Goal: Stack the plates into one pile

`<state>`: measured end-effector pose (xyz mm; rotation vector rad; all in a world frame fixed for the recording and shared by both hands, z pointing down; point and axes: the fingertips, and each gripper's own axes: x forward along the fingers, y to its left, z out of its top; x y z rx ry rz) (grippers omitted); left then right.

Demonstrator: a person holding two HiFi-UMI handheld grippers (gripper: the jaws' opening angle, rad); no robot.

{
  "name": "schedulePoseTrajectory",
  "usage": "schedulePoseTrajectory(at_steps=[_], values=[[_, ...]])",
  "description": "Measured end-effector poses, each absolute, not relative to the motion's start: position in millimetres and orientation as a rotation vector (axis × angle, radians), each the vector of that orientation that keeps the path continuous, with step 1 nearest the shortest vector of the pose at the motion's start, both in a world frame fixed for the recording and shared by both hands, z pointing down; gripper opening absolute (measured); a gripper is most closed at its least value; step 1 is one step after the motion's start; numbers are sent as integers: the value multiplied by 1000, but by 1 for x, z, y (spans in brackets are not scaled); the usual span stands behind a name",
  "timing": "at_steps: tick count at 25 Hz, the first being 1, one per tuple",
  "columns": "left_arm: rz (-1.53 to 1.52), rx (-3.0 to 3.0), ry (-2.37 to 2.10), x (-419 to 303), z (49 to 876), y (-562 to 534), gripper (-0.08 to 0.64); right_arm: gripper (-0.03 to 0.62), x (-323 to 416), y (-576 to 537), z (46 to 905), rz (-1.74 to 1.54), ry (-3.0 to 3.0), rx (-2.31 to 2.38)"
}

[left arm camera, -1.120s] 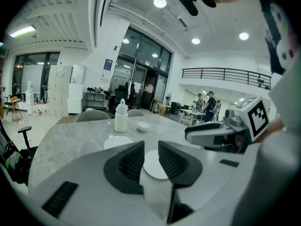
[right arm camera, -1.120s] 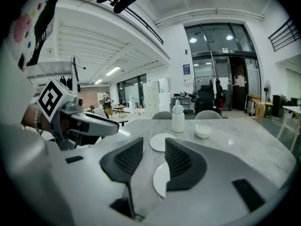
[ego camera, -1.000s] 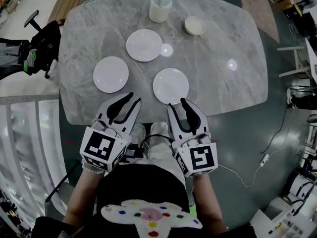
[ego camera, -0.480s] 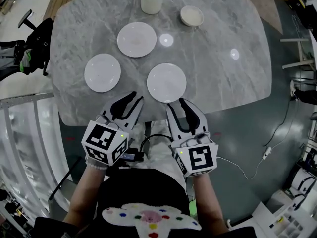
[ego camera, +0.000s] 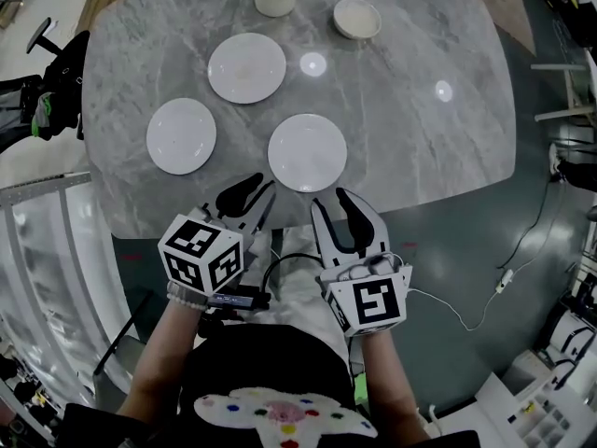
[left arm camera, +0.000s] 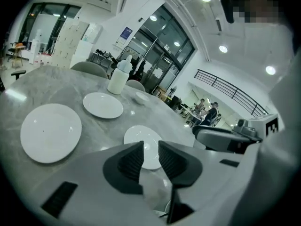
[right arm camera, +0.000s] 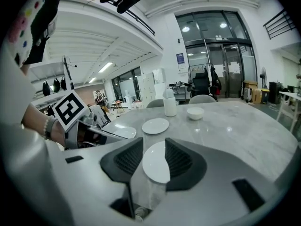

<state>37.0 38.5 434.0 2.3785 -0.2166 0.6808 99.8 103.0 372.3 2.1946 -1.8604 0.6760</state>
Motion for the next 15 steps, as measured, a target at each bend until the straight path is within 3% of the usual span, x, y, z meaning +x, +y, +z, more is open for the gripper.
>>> schedulePoseTrajectory(at_steps=[15], values=[[758, 2190, -248, 47, 491, 52, 103, 130, 115, 113, 389, 736, -1836, 2202]])
